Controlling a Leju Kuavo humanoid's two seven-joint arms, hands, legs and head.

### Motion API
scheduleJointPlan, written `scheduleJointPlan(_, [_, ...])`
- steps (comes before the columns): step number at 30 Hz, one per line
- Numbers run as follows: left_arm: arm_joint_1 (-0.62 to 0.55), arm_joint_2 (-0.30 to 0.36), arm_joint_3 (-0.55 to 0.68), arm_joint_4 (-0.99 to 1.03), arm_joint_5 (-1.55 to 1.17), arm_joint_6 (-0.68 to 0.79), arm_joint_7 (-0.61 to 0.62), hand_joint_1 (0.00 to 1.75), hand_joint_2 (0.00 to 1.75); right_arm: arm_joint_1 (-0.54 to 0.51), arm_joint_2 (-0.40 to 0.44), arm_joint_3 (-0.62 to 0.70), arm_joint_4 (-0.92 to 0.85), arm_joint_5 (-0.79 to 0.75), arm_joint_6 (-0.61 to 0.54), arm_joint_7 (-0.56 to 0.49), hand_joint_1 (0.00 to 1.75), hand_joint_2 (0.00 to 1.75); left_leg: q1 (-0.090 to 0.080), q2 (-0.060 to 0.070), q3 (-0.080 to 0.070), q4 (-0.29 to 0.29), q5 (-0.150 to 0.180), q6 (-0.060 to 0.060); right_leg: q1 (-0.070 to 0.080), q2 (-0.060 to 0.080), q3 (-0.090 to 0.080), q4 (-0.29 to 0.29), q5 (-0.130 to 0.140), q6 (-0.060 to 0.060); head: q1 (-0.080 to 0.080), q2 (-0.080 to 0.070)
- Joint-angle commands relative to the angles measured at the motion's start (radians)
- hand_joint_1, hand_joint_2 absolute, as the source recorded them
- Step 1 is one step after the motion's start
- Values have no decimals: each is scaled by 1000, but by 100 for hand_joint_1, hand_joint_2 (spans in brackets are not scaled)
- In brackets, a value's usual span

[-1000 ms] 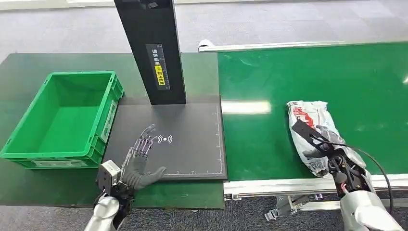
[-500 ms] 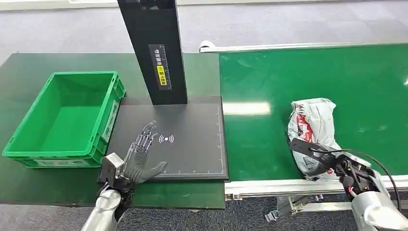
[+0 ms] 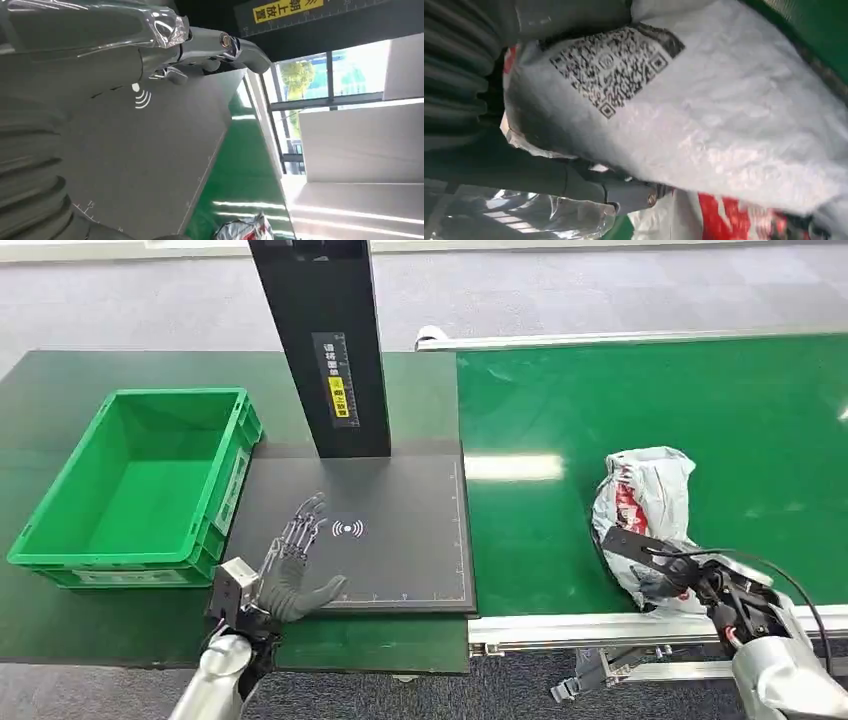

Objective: Moved the parcel from conveyor to table for the left to box.

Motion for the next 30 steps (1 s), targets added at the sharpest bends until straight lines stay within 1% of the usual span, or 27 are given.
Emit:
scheduleJointPlan(1, [83,36,14,-91,4,-4,6,0,175,21,45,38,-34,-61,-152,-44,175,175,1,2,1,-2,0,0,1,2,1,-2,1,-1,0,0])
scheduleJointPlan(4, [109,37,28,-130,4,-2,15,0,175,4,89,14,-86,-101,-234,-63,175,175,0,4,-1,-1,0,0,0,4,-2,0,1,-1,0,0])
scheduleJointPlan(9, [127,29,44,-162,3,1,23,0,175,15,121,-22,-171,-195,-288,-99,175,175,0,8,-3,-2,0,0,1,8,-6,0,2,-1,-1,0])
scheduleJointPlan(10, [133,27,48,-171,3,1,26,0,175,22,126,-30,-191,-214,-305,-113,175,175,0,6,-3,-1,0,0,1,6,-5,0,1,-1,0,0])
scheduleJointPlan(12, [139,23,52,-183,2,2,28,0,175,39,132,-41,-236,-253,-333,-152,175,175,0,5,-3,-2,0,0,1,5,-5,0,1,-1,0,0])
scheduleJointPlan(13, [142,22,54,-187,2,2,28,0,175,48,144,-61,-265,-298,-338,-189,175,175,0,6,-2,-3,0,0,0,6,-5,-1,1,-1,0,0])
scheduleJointPlan(15, [158,-2,82,-223,-68,157,-20,0,175,90,150,-73,-349,-336,-379,-224,175,175,0,4,-4,-1,0,0,0,4,-5,0,1,0,0,0])
scheduleJointPlan(16, [170,-29,114,-270,1,186,-37,0,175,135,157,-92,-441,-370,-435,-268,175,175,0,6,-3,-2,-1,0,1,6,-5,-1,1,-1,0,0])
scheduleJointPlan(17, [179,-27,107,-328,-19,258,-37,0,175,155,163,-99,-489,-383,-488,-296,175,175,1,4,-4,-1,-1,0,1,4,-5,0,1,-1,0,0])
scheduleJointPlan(18, [183,-24,96,-361,16,279,-37,0,175,173,167,-103,-537,-396,-534,-321,175,175,1,4,-4,-1,-1,0,1,4,-5,-1,1,-1,0,0])
scheduleJointPlan(24, [177,-20,92,-364,30,284,-37,0,175,179,166,-101,-563,-403,-540,-323,175,175,0,3,-4,-2,0,0,1,4,-6,-1,1,-1,0,0])
scheduleJointPlan(25, [179,-16,85,-404,44,315,-37,0,175,189,174,-109,-592,-427,-604,-391,175,175,0,4,-5,-2,0,0,1,4,-6,-1,1,-1,0,0])
scheduleJointPlan(26, [176,-12,74,-456,36,404,-37,0,175,201,183,-105,-634,-436,-673,-447,175,175,0,3,-6,-1,0,0,1,3,-7,0,1,0,0,0])
scheduleJointPlan(27, [173,-9,66,-482,45,448,-37,0,175,207,190,-96,-673,-437,-699,-467,175,175,0,3,-6,-1,0,0,1,4,-7,0,1,-1,0,0])
scheduleJointPlan(28, [169,-10,62,-526,56,521,-37,0,175,217,213,-86,-738,-424,-790,-503,175,175,0,3,-7,0,0,0,1,4,-8,1,1,-1,0,0])
scheduleJointPlan(30, [170,-16,67,-574,84,553,-37,0,175,241,241,-49,-837,-401,-873,-546,175,175,1,5,-8,0,-1,0,1,5,-10,2,1,-1,0,0])
